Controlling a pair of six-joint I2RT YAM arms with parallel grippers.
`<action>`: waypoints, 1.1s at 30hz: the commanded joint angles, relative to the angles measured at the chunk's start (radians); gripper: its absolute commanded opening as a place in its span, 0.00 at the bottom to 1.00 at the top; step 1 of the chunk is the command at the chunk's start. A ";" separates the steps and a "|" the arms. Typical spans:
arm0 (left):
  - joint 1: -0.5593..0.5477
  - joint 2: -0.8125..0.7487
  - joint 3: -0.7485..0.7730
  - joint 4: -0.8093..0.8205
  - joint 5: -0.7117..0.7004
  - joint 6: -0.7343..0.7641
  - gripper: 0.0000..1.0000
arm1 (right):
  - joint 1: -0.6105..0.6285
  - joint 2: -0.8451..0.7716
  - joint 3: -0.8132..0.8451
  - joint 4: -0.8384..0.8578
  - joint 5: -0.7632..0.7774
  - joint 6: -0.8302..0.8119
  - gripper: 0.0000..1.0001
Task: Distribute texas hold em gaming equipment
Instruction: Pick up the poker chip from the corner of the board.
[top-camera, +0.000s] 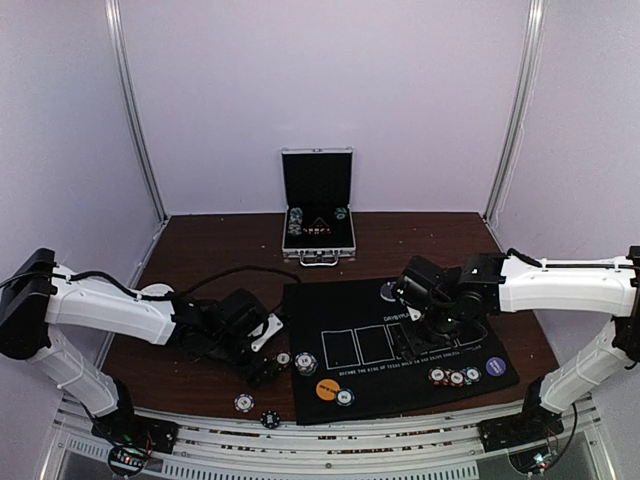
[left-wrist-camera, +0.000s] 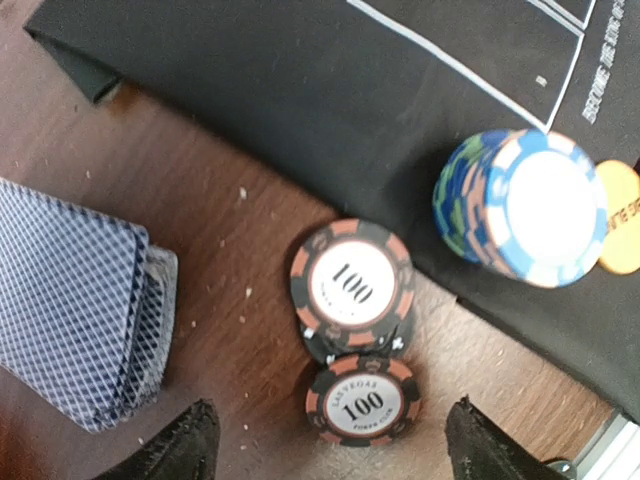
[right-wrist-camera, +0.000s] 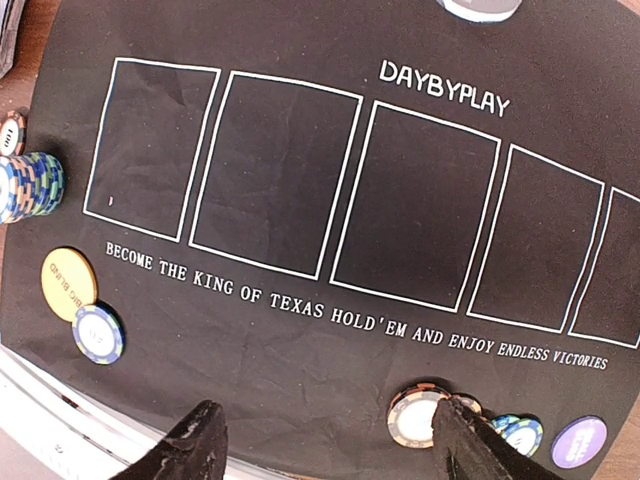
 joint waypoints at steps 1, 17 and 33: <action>0.004 0.008 0.000 -0.055 0.014 -0.020 0.79 | -0.004 0.000 -0.005 -0.006 -0.010 -0.009 0.73; 0.003 0.112 -0.007 0.029 0.042 -0.051 0.63 | -0.005 0.002 -0.011 0.000 -0.016 -0.012 0.72; 0.004 0.029 0.012 -0.064 0.050 -0.054 0.31 | -0.005 0.011 -0.006 -0.004 -0.012 -0.014 0.72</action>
